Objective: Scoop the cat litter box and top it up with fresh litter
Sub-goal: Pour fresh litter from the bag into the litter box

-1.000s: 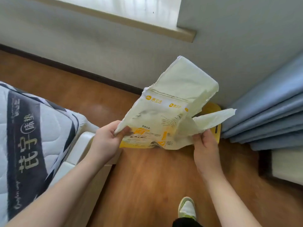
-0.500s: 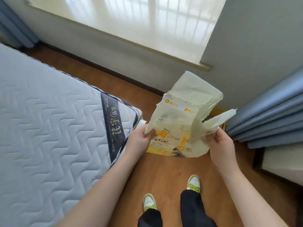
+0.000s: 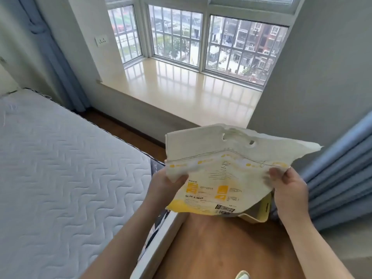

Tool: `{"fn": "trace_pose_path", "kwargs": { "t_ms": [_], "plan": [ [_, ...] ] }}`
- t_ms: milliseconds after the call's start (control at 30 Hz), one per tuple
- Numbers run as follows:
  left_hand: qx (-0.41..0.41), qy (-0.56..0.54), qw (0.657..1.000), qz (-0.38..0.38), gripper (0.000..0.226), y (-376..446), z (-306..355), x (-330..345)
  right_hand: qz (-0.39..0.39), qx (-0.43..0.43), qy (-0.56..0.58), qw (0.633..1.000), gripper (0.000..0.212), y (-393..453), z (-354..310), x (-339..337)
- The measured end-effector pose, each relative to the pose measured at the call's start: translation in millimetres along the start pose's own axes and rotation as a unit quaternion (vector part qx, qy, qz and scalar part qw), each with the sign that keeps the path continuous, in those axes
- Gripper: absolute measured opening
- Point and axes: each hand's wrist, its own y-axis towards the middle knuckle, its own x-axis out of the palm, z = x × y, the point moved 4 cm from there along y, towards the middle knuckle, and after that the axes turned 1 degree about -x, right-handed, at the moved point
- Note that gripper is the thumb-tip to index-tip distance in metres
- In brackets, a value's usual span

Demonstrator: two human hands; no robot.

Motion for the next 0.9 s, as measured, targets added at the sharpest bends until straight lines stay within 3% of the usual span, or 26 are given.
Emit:
{"fn": "trace_pose_path", "kwargs": {
  "t_ms": [200,267,367,500,633,767,900],
  "plan": [
    [0.035,-0.129,0.99,0.053,0.014,-37.0,68.2,-47.8,-0.014,-0.005,0.056,0.998,0.01,-14.7,-33.1,-7.4],
    [0.057,-0.119,0.988,0.08,0.012,-45.3,86.6,-58.2,-0.022,-0.008,0.061,0.998,0.009,-15.7,-39.3,-12.9],
    [0.128,-0.009,0.984,0.126,0.023,-57.6,116.5,-71.8,-0.039,-0.005,0.069,0.997,0.009,-13.3,-45.3,-22.4],
    [0.218,0.128,0.959,0.13,0.03,-96.1,168.0,-81.8,-0.077,-0.003,0.094,0.993,0.008,-11.9,-49.2,-37.6],
    [0.244,0.35,0.89,0.162,0.03,-133.7,207.2,-62.8,-0.129,0.017,0.131,0.983,0.008,-16.0,-52.2,-43.8],
    [0.209,0.355,0.897,0.161,0.004,-139.6,206.5,-42.9,-0.179,0.034,0.15,0.972,0.008,-20.7,-52.4,-46.8],
    [0.197,0.32,0.904,0.203,0.006,-158.1,197.4,-44.3,-0.224,0.026,0.12,0.967,0.008,-21.6,-52.4,-51.2]
  ]
}}
